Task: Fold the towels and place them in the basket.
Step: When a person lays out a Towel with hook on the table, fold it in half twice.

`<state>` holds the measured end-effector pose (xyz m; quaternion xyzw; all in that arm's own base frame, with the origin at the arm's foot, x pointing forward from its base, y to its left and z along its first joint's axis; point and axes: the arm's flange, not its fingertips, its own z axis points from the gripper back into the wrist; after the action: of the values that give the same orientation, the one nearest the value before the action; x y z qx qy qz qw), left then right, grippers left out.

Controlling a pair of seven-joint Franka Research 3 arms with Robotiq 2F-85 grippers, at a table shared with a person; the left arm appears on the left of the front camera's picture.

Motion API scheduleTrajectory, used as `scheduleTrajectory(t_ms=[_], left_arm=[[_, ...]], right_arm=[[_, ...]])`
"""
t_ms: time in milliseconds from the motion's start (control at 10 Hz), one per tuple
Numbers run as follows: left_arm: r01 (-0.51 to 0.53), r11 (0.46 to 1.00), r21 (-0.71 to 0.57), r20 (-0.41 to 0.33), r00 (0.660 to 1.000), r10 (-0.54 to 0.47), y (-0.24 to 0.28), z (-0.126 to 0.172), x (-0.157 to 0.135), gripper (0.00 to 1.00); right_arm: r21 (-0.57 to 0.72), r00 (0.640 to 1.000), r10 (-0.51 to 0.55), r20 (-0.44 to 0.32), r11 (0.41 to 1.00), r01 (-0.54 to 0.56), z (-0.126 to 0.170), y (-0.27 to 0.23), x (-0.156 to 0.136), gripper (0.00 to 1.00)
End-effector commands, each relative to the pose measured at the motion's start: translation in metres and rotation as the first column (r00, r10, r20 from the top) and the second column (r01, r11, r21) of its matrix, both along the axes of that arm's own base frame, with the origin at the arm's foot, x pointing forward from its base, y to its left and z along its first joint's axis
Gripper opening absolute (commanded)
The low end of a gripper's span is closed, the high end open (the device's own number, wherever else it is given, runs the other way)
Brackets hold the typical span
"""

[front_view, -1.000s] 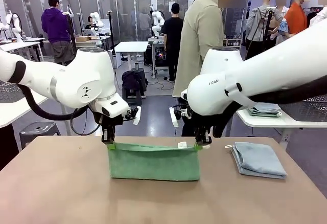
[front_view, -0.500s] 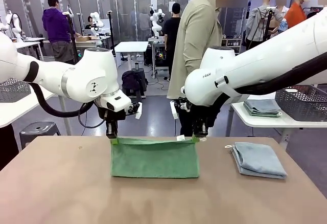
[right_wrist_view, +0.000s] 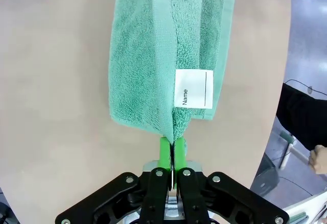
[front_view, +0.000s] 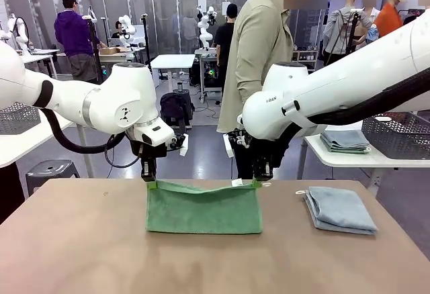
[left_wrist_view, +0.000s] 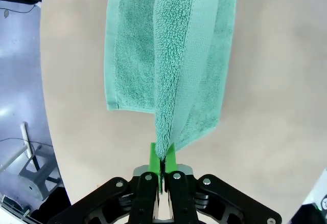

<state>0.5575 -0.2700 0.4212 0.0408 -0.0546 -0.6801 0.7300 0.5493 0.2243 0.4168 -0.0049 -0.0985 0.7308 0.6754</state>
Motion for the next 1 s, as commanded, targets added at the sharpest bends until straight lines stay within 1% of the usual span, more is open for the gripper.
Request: scheduleTrajectory(t_ms=[0,100,200,300,400,700,900], left_arm=[[0.000,1.000,0.000,0.000,1.000,0.000,0.000,0.000,0.000,0.04],[0.012,1.000,0.007,0.001,1.000,-0.012,-0.005,-0.005,0.015,0.04],[0.031,1.000,-0.001,-0.013,0.999,-0.031,-0.008,-0.011,0.028,0.04],[0.048,0.999,-0.003,-0.033,0.998,-0.048,-0.012,-0.017,0.039,0.04],[0.088,0.996,-0.016,-0.060,0.994,-0.089,-0.015,-0.024,0.049,0.04],[0.114,0.993,-0.007,-0.096,0.989,-0.114,-0.021,-0.042,0.068,0.04],[0.111,0.994,0.001,-0.118,0.987,-0.110,-0.022,-0.056,0.078,0.04]], right_arm=[[0.000,1.000,0.001,0.000,1.000,-0.001,0.000,0.000,0.000,0.04],[-0.015,1.000,-0.009,0.000,1.000,0.009,-0.010,0.001,0.015,0.04],[-0.012,1.000,-0.008,-0.004,1.000,0.007,-0.016,0.001,0.023,0.04],[-0.011,1.000,-0.004,-0.013,1.000,0.004,-0.022,0.002,0.031,0.04],[-0.022,1.000,-0.012,-0.018,1.000,0.012,-0.030,0.002,0.039,0.04],[-0.014,0.999,-0.009,-0.038,1.000,0.008,-0.051,0.004,0.055,0.04],[-0.009,0.999,-0.009,-0.050,1.000,0.009,-0.068,0.004,0.065,0.04]])
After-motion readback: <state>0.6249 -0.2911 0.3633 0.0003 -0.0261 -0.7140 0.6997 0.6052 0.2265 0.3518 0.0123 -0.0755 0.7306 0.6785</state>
